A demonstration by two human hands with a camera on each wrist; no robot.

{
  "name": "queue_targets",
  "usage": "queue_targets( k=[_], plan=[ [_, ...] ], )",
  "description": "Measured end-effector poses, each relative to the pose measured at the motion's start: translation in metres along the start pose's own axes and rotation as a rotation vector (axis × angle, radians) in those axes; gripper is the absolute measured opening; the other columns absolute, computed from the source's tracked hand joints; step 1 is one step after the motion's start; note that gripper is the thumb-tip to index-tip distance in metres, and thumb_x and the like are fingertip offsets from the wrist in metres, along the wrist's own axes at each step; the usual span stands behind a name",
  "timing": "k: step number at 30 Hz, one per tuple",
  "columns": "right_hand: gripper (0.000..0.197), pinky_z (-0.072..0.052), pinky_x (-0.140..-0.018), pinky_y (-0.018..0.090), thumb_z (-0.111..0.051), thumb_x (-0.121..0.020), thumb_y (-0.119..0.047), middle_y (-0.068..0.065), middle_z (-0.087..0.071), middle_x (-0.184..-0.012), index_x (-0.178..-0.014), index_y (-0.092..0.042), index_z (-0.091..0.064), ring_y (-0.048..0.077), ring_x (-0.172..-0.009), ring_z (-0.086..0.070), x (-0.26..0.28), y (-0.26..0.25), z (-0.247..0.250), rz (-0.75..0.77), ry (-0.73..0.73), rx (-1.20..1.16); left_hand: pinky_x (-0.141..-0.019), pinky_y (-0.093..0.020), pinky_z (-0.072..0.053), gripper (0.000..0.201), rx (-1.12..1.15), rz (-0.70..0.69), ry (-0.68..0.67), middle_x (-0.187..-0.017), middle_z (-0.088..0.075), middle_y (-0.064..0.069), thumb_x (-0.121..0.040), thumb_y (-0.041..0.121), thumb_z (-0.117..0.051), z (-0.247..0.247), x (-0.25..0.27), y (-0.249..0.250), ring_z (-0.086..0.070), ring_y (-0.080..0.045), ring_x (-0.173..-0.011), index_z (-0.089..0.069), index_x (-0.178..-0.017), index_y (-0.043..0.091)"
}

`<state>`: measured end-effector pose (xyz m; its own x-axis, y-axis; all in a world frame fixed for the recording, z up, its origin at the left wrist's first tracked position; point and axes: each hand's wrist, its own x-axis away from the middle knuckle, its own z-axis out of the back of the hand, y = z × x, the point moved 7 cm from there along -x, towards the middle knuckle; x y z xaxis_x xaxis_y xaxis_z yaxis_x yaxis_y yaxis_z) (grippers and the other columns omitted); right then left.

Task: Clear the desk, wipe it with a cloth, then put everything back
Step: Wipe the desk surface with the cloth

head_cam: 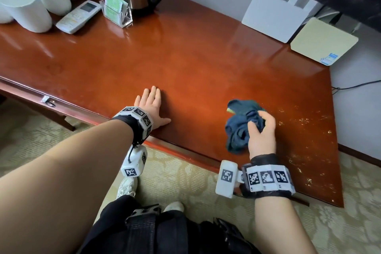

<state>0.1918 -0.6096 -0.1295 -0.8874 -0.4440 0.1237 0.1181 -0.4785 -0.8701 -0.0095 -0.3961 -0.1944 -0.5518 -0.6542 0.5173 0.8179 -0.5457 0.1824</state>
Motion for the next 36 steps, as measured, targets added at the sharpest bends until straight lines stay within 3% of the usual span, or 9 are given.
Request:
queue_targets(
  k=[3,6,8,12,15,22,30,34,36],
  plan=[
    [0.032,-0.041,-0.104,0.046,-0.045,-0.094,-0.007,0.009,-0.050,-0.125,-0.118,-0.027,-0.041,0.029,-0.119,-0.050,0.004,-0.031,-0.037,0.006,-0.158,-0.243,-0.120,-0.029,-0.001,0.106,-0.032,-0.069,-0.037,-0.157,0.019,0.004,-0.083,0.061,-0.055,0.007,0.003,-0.018,0.011,-0.013,-0.146,0.015,-0.150,0.016],
    [0.041,-0.030,-0.110,0.034,-0.045,-0.090,-0.002,0.012,-0.035,-0.141,-0.129,-0.016,-0.045,0.027,-0.130,-0.038,0.004,-0.041,-0.063,0.055,-0.211,0.259,-0.121,-0.029,-0.004,0.111,-0.101,-0.079,-0.068,-0.157,0.019,0.004,-0.079,0.065,-0.056,0.010,0.004,-0.027,0.009,-0.014,-0.147,0.016,-0.149,0.016],
    [0.050,-0.025,-0.114,0.035,-0.043,-0.088,-0.002,0.009,-0.021,-0.150,-0.135,-0.019,-0.042,0.028,-0.138,-0.025,0.008,-0.038,-0.070,0.080,-0.180,0.544,-0.120,-0.031,-0.007,0.113,-0.138,-0.081,-0.075,-0.158,0.019,0.004,-0.078,0.066,-0.057,0.012,0.005,-0.026,0.007,-0.016,-0.147,0.016,-0.149,0.016],
    [0.052,-0.010,-0.119,0.040,-0.039,-0.097,-0.027,0.000,-0.006,-0.159,-0.147,-0.028,-0.022,0.025,-0.146,0.002,0.022,-0.037,-0.106,0.140,-0.389,0.640,-0.118,-0.037,-0.015,0.119,-0.192,-0.086,-0.081,-0.158,0.014,0.002,-0.072,0.070,-0.059,0.021,0.001,-0.027,-0.002,-0.023,-0.145,0.010,-0.151,0.013],
    [0.056,-0.014,-0.116,0.040,-0.041,-0.096,-0.040,0.000,-0.012,-0.157,-0.147,-0.030,-0.020,0.024,-0.146,0.000,0.033,-0.037,-0.139,0.251,-0.517,0.868,-0.116,-0.039,-0.023,0.123,-0.224,-0.106,-0.082,-0.157,0.005,0.001,-0.066,0.072,-0.063,0.025,-0.004,-0.029,-0.013,-0.027,-0.141,0.003,-0.151,0.014],
    [0.034,-0.021,-0.108,0.046,-0.042,-0.096,-0.036,-0.002,-0.025,-0.148,-0.129,-0.036,-0.039,0.022,-0.140,-0.013,0.051,-0.034,-0.145,0.295,-0.455,0.964,-0.115,-0.040,-0.023,0.110,-0.295,-0.161,-0.046,-0.154,-0.008,-0.002,-0.069,0.067,-0.066,0.038,-0.006,-0.024,-0.015,-0.026,-0.141,-0.010,-0.150,0.017],
    [0.030,-0.025,-0.107,0.048,-0.042,-0.096,-0.029,-0.002,-0.026,-0.147,-0.126,-0.034,-0.042,0.025,-0.139,-0.015,0.033,-0.007,-0.089,-0.021,-0.257,0.929,-0.117,-0.040,-0.014,0.106,-0.332,-0.266,-0.064,-0.157,-0.001,-0.005,-0.073,0.060,-0.067,0.041,-0.010,-0.009,-0.001,-0.024,-0.145,-0.005,-0.151,0.022],
    [0.032,-0.032,-0.104,0.042,-0.043,-0.096,-0.023,0.001,-0.030,-0.143,-0.127,-0.029,-0.042,0.026,-0.132,-0.024,0.031,-0.020,-0.098,0.063,-0.244,0.901,-0.117,-0.040,-0.013,0.105,-0.348,-0.342,-0.065,-0.157,0.000,-0.004,-0.076,0.059,-0.065,0.040,-0.007,0.010,0.002,-0.023,-0.146,-0.003,-0.151,0.022],
    [0.033,-0.029,-0.106,0.041,-0.042,-0.096,-0.025,-0.001,-0.027,-0.145,-0.129,-0.030,-0.041,0.024,-0.135,-0.021,0.034,-0.018,-0.100,0.102,-0.286,0.901,-0.117,-0.040,-0.014,0.104,-0.354,-0.362,-0.074,-0.157,0.001,-0.003,-0.077,0.059,-0.064,0.038,-0.003,0.022,0.002,-0.023,-0.146,-0.002,-0.151,0.022]
  ],
)
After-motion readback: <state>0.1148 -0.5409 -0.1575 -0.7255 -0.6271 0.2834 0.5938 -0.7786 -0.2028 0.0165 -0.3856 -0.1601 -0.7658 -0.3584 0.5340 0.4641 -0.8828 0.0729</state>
